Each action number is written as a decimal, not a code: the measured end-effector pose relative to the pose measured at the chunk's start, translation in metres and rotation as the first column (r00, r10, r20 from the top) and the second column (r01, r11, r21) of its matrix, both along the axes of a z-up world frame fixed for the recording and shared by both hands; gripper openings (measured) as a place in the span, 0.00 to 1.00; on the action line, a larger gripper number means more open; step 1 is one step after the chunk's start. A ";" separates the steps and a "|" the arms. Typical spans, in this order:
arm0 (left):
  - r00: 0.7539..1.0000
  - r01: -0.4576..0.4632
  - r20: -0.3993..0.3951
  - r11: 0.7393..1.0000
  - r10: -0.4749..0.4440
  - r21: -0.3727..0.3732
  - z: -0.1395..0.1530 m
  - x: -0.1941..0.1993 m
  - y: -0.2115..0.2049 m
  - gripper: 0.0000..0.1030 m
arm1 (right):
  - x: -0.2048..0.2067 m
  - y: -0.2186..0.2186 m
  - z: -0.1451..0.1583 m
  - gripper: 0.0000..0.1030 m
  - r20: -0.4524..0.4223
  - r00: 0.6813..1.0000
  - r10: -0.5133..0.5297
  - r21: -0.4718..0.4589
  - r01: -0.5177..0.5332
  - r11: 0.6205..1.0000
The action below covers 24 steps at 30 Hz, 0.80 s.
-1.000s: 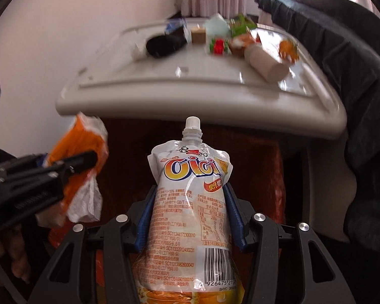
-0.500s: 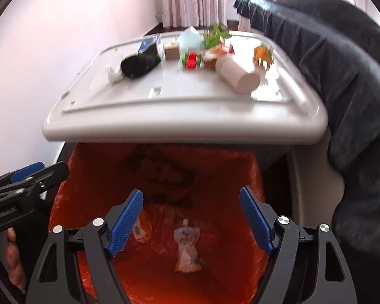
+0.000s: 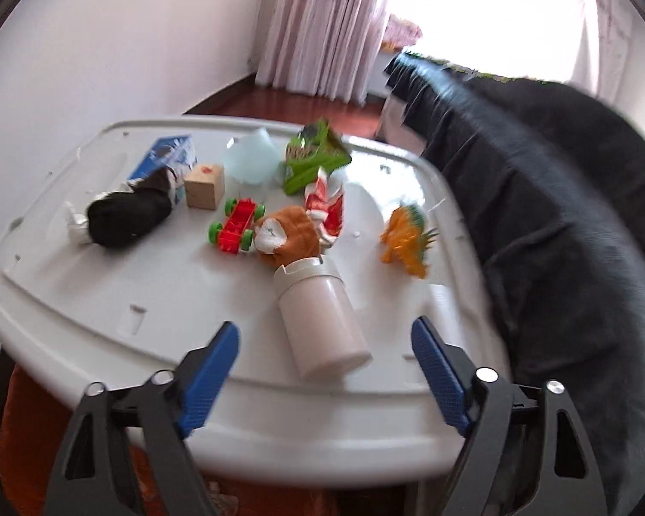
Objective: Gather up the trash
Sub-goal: 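Grasp the white bottle with the right tool while the left tool grasps the black sock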
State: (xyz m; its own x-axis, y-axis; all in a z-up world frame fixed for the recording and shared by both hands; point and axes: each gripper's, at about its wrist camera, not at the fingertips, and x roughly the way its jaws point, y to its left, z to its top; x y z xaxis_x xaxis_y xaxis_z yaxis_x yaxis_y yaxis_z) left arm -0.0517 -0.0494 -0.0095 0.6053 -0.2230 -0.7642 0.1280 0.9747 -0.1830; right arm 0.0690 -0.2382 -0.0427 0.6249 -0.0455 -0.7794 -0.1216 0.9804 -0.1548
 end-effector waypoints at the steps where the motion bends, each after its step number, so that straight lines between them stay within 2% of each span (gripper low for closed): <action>1: 1.000 0.004 0.003 1.000 -0.004 0.009 -0.001 0.002 0.000 0.80 | 0.010 -0.002 -0.006 0.74 -0.022 1.000 0.005 0.005 -0.005 1.000; 8: 1.000 -0.002 -0.017 1.000 0.002 0.026 -0.013 0.021 0.003 0.80 | 0.039 0.002 -0.035 0.74 -0.084 0.996 0.041 -0.022 -0.043 0.999; 10: 1.000 -0.009 -0.024 1.000 0.009 0.023 -0.016 0.027 0.004 0.80 | 0.043 0.001 -0.040 0.70 -0.105 0.994 0.042 -0.022 -0.045 0.999; 12: 1.000 -0.013 -0.027 1.000 0.014 0.020 -0.018 0.031 0.005 0.80 | 0.048 -0.002 -0.045 0.63 -0.123 0.992 0.040 -0.006 -0.041 0.999; 13: 0.999 -0.016 -0.028 1.000 0.016 0.018 -0.019 0.034 0.005 0.80 | 0.049 -0.004 -0.045 0.62 -0.125 0.992 0.035 0.016 -0.033 0.999; 15: 0.999 -0.021 -0.030 1.000 0.021 0.015 -0.020 0.038 0.005 0.80 | 0.051 -0.007 -0.045 0.52 -0.141 0.989 0.035 0.050 -0.028 0.998; 20: 0.999 -0.022 -0.037 1.000 0.022 -0.017 -0.022 0.052 0.007 0.80 | 0.044 -0.003 -0.040 0.50 -0.135 0.991 0.017 0.036 -0.013 0.999; 24: 1.000 0.008 -0.001 0.999 -0.008 -0.035 -0.020 0.070 0.011 0.80 | 0.036 0.000 -0.017 0.50 -0.092 0.995 0.026 0.085 -0.018 0.996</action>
